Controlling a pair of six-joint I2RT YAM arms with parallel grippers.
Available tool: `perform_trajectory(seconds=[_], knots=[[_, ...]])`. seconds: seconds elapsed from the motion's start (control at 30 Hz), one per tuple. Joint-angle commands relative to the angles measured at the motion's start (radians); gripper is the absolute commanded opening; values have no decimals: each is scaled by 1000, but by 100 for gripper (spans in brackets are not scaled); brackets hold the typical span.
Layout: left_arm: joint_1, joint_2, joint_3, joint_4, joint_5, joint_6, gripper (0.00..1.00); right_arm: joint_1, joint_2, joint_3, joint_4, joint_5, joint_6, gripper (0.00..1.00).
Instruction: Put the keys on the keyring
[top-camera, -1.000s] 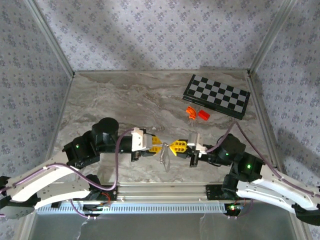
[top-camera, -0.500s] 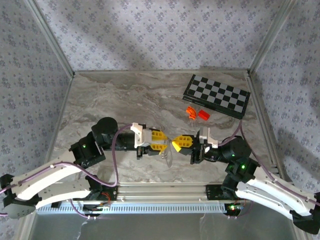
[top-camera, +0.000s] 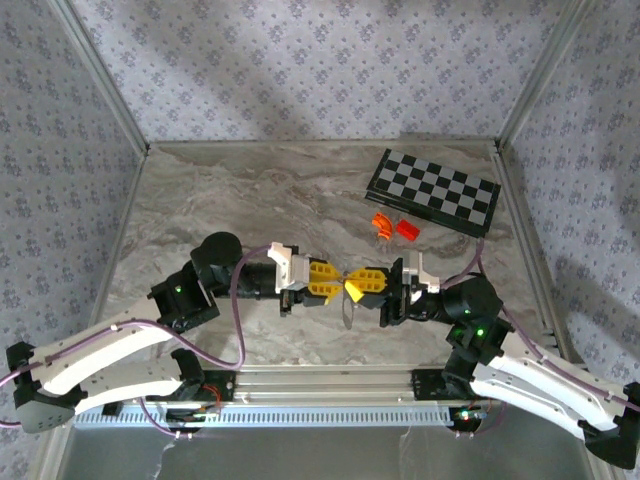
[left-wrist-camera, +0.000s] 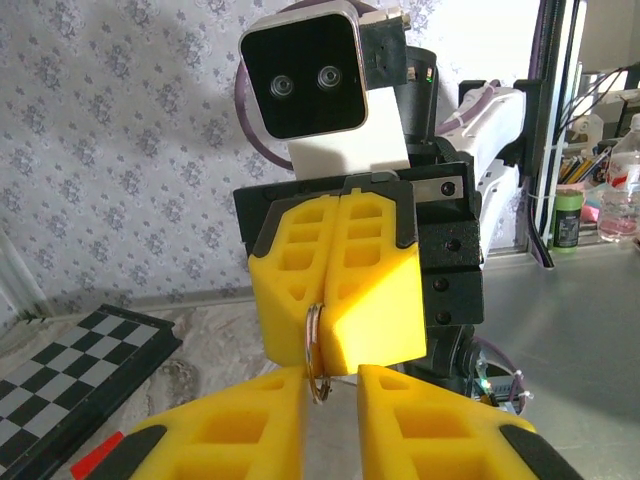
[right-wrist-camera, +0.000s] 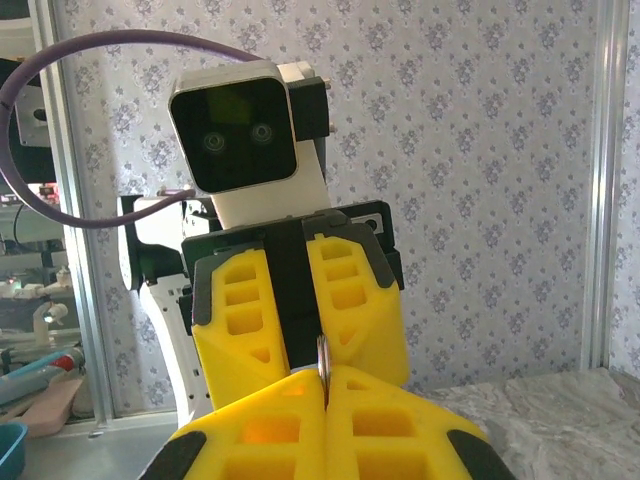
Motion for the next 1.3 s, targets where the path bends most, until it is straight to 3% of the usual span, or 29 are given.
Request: perform_trajectory(seconds=[0.0, 0.2, 0.37, 0.4, 0.5, 0.6, 0.9, 1.27], knots=[[3, 1, 15, 63, 37, -12, 18, -6, -5, -11, 70, -13, 24, 0], [3, 12, 24, 77, 59, -20, 0, -9, -2, -21, 78, -15, 32, 0], [3, 5, 37, 19, 44, 8, 0, -13, -14, -11, 25, -10, 17, 0], [3, 1, 41, -6, 26, 20, 0, -14, -18, -1, -8, 1, 0, 4], [3, -4, 75, -128, -22, 82, 0, -8, -45, 53, -192, 35, -96, 28], [3, 7, 118, -265, -64, 143, 0, 8, -62, 111, -371, 79, -194, 39], [3, 79, 237, -545, -120, 250, 0, 115, 3, 226, -663, 223, -366, 38], [-17, 110, 262, -601, -136, 271, 0, 196, 71, 241, -673, 353, -425, 35]])
